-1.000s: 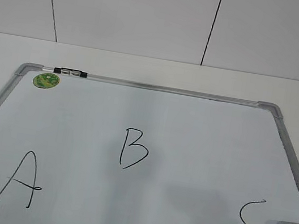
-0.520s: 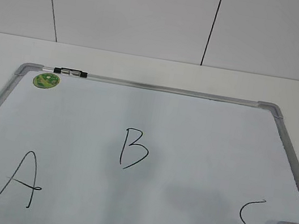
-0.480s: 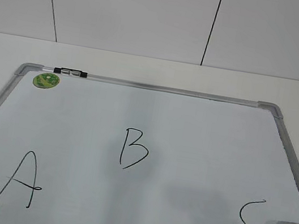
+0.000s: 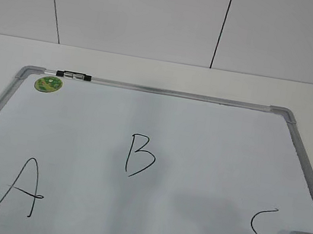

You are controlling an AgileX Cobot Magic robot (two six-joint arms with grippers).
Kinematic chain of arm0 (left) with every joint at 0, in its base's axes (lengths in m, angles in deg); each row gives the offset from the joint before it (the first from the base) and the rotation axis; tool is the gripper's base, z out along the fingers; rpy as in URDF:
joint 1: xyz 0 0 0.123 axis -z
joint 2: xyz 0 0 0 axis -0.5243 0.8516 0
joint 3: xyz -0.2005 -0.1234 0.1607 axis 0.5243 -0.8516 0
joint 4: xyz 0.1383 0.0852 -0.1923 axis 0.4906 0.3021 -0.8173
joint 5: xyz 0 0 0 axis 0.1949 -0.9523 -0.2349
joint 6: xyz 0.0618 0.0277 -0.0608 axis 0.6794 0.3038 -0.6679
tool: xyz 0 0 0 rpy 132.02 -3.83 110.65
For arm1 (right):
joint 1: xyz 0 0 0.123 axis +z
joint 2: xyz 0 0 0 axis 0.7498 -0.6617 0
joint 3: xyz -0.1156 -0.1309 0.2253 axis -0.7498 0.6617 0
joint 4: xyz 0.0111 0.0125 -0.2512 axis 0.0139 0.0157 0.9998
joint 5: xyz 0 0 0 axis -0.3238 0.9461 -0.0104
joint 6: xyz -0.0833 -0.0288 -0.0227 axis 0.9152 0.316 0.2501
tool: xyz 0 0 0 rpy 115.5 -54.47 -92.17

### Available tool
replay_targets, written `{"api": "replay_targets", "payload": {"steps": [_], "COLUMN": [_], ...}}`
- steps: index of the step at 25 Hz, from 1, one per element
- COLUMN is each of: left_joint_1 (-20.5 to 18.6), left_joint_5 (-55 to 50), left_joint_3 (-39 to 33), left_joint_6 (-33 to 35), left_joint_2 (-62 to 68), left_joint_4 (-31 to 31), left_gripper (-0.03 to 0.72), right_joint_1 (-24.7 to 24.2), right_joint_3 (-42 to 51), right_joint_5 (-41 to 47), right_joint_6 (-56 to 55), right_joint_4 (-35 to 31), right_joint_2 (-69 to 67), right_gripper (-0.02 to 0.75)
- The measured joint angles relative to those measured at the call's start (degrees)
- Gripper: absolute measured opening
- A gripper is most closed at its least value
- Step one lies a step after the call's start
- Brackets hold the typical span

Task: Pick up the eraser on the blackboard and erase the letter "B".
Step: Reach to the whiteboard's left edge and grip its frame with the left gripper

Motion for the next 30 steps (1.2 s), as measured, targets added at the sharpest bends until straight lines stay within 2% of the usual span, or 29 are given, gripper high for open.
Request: {"api": "replay_targets", "payload": {"steps": [19, 30], "left_joint_1": [0.0, 0.0], "left_joint_5": [0.0, 2.13], "left_joint_3": [0.0, 1.5], "left_joint_6": [0.0, 0.0], "left_joint_2": [1.9, 30.59], "left_joint_4": [0.43, 1.47], "left_gripper": [0.238, 0.239], "right_joint_1": [0.0, 0.0], "right_joint_3": [-0.71, -5.64], "right_joint_5": [1.73, 4.32], "right_joint_6": [-0.1, -0.96], "right_joint_4": [0.0, -6.13], "right_joint_2": [-3.11, -20.69], "right_gripper": [0.585, 0.585]}}
